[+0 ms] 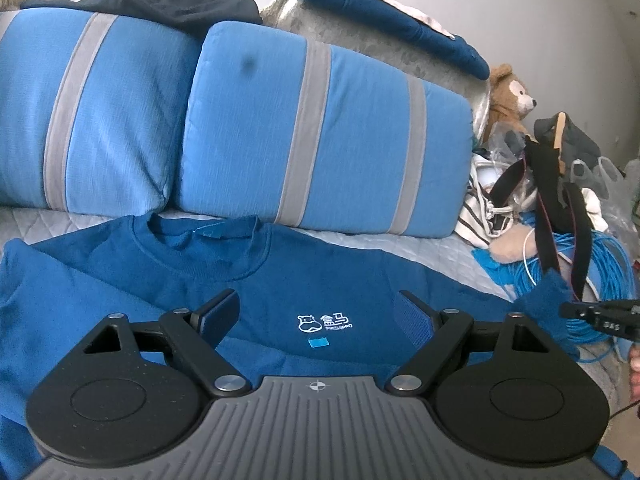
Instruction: Fold clothes
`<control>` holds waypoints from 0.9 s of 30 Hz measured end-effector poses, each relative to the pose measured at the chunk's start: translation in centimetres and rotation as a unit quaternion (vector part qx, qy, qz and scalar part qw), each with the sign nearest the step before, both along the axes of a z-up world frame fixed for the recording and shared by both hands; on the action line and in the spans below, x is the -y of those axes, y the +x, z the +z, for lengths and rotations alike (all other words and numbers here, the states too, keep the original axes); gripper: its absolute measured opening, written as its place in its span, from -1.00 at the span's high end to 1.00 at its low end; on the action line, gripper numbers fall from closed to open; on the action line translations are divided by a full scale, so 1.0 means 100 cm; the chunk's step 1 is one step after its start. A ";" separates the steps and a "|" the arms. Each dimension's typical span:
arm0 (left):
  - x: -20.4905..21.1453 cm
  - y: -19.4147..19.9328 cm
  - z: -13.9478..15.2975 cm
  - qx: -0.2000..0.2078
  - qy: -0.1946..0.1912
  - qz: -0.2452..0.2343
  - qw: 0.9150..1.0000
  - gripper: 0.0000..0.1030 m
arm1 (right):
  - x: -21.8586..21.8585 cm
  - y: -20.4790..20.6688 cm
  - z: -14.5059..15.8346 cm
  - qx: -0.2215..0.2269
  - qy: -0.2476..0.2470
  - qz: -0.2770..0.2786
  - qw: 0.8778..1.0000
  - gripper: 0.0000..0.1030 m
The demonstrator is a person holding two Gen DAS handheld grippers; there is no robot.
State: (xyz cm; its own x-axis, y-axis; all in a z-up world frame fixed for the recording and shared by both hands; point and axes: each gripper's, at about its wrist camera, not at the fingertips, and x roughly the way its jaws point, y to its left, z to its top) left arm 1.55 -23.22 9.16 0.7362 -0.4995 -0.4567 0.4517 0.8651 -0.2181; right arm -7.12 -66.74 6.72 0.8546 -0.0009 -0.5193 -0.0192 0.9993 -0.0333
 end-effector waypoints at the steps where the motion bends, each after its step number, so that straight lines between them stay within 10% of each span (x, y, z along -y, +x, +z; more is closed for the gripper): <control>1: 0.000 0.000 0.000 -0.001 0.000 -0.001 1.000 -0.65 | -0.005 0.003 -0.002 -0.001 0.001 0.004 1.000 0.84; 4: 0.001 0.000 -0.001 -0.002 0.002 -0.003 1.000 -0.65 | -0.018 0.013 -0.007 -0.013 -0.001 0.016 1.000 0.81; 6: 0.001 0.000 -0.001 -0.002 0.003 -0.004 1.000 -0.65 | -0.028 0.018 -0.012 -0.029 -0.014 0.028 0.999 0.30; 15: 0.001 0.000 0.000 -0.002 0.000 -0.005 1.000 -0.65 | -0.038 0.006 -0.033 -0.063 -0.081 0.078 0.992 -0.25; 27: 0.003 0.001 -0.001 -0.004 0.003 -0.003 1.000 -0.65 | -0.059 -0.009 -0.052 -0.053 -0.233 0.142 0.961 -0.28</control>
